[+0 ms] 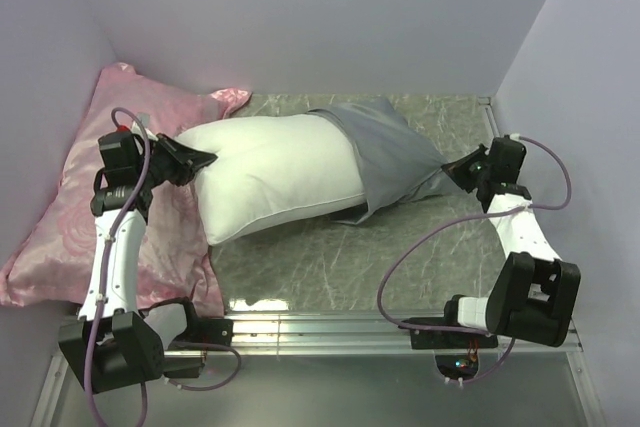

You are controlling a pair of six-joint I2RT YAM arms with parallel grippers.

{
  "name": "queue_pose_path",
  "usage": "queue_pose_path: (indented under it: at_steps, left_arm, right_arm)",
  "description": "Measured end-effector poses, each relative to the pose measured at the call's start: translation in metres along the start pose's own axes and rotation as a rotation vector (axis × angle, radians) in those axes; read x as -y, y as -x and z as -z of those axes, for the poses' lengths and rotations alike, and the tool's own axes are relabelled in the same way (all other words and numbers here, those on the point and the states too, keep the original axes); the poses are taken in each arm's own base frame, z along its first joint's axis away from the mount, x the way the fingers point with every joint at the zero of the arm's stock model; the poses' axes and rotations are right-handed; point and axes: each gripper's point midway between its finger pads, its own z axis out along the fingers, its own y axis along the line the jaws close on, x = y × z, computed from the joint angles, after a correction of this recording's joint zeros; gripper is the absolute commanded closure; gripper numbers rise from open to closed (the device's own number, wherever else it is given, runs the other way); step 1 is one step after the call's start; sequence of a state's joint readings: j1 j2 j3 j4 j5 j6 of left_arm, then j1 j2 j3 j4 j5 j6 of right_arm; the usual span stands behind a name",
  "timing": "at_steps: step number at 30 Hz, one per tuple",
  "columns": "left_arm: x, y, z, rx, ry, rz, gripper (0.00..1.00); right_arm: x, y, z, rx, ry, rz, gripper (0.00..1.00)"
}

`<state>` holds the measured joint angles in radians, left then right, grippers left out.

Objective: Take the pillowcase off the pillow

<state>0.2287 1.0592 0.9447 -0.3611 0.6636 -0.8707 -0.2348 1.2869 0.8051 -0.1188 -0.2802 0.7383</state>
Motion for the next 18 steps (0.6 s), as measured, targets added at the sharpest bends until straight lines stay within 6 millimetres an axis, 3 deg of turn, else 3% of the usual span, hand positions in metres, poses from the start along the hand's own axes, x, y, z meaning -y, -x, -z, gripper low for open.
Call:
queue_pose_path:
  at_steps: [7, 13, 16, 17, 18]
  left_arm:
    - [0.013, 0.006, 0.007, 0.008, -0.003, -0.002, 1.0]
    - [0.017, 0.013, 0.009, 0.031, -0.016, -0.01, 1.0]
    - [0.008, 0.02, 0.011, 0.069, 0.008, -0.02, 1.0]
    - [0.005, 0.022, 0.012, 0.084, 0.019, -0.024, 1.0]
    - [0.001, 0.025, 0.013, 0.102, 0.032, -0.028, 1.0]
  right_arm:
    - [-0.005, 0.022, 0.02, 0.025, 0.032, -0.057, 1.0]
    - [-0.019, 0.016, 0.025, -0.019, 0.071, 0.002, 0.98]
    - [-0.038, 0.001, 0.024, -0.03, 0.086, 0.117, 0.79]
    - [-0.044, -0.004, 0.023, -0.028, 0.093, 0.157, 0.64]
    - [-0.05, -0.008, 0.025, -0.028, 0.104, 0.184, 0.57]
